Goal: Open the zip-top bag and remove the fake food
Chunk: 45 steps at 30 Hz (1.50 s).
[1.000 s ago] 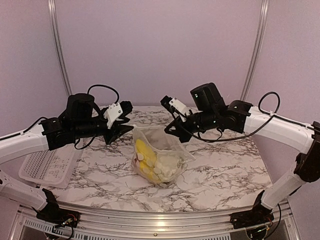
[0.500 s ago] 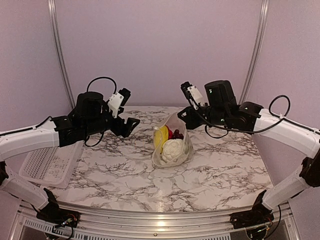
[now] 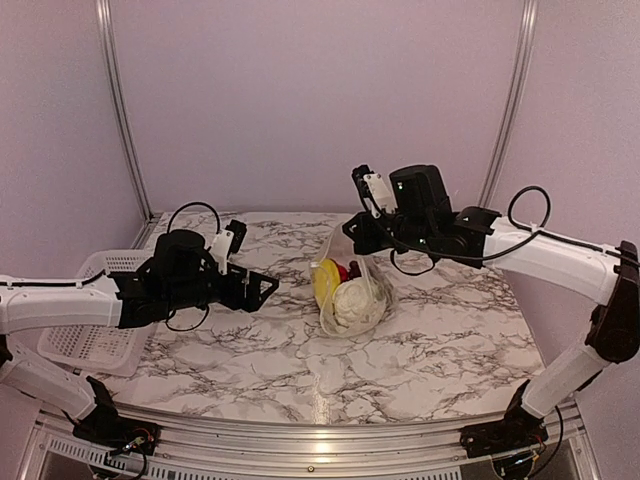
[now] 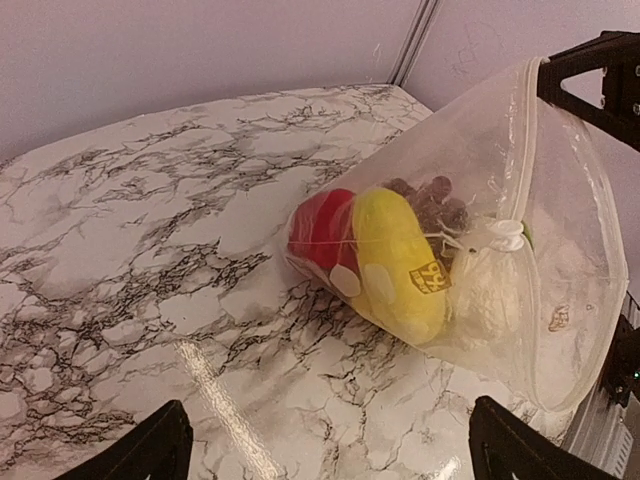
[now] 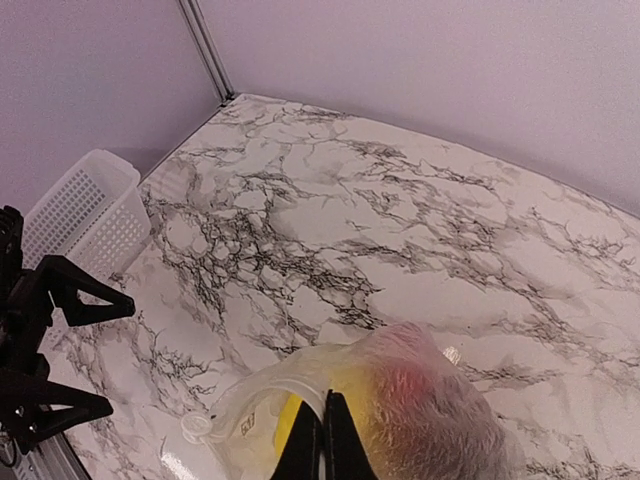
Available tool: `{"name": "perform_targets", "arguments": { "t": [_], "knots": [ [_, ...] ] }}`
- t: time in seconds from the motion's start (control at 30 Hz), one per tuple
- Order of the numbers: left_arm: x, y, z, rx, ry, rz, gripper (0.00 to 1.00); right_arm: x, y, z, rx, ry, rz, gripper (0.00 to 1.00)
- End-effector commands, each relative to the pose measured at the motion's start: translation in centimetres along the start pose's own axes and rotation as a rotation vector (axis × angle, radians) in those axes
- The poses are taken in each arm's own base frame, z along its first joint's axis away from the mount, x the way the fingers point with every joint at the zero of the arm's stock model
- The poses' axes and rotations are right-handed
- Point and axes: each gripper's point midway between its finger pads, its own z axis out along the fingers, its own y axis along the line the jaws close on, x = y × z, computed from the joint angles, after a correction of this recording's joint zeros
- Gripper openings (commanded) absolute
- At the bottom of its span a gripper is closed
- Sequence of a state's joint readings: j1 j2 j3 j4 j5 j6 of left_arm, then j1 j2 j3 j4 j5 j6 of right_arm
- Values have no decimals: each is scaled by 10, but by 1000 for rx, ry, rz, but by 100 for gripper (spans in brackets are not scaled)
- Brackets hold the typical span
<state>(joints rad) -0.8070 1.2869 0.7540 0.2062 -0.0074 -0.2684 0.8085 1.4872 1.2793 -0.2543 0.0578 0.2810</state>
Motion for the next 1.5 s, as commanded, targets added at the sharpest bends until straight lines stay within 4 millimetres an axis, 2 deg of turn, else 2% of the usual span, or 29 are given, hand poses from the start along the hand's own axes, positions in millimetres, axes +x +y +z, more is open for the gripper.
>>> {"name": "perform_targets", "arguments": {
  "t": [0.0,0.2,0.27,0.47,0.57,0.7,0.9,1.0,1.1,1.3,1.37,1.47],
  "knots": [
    [-14,-22,-5,99,-102,-130,99,-46,17,6,-55,-128,45,0],
    [7,-28,9,100,-60,-159,99,-45,28,22,-90,-126,50,0],
    [11,-22,16,52,-49,-162,99,-44,30,25,-100,-123,52,0],
    [10,-20,37,21,-43,-205,99,-39,40,32,-151,-106,57,0],
    [20,-15,51,-18,15,-198,99,-36,41,34,-158,-100,61,0],
    [42,14,58,-157,80,-219,97,-33,39,32,-151,-97,58,0],
    [69,76,50,-328,141,-351,74,-26,38,27,-161,-96,56,0],
    [75,96,47,-370,155,-387,67,-19,40,29,-177,-87,69,0],
    [53,80,41,-246,63,-349,69,-13,42,34,-192,-67,73,0],
    [17,24,1,63,-120,-253,83,-7,47,43,-225,-55,72,0],
    [16,10,2,108,-105,-219,87,-4,49,46,-237,-42,76,0],
    [19,0,16,129,-67,-210,89,-1,52,49,-246,-31,82,0]
  ]
}}
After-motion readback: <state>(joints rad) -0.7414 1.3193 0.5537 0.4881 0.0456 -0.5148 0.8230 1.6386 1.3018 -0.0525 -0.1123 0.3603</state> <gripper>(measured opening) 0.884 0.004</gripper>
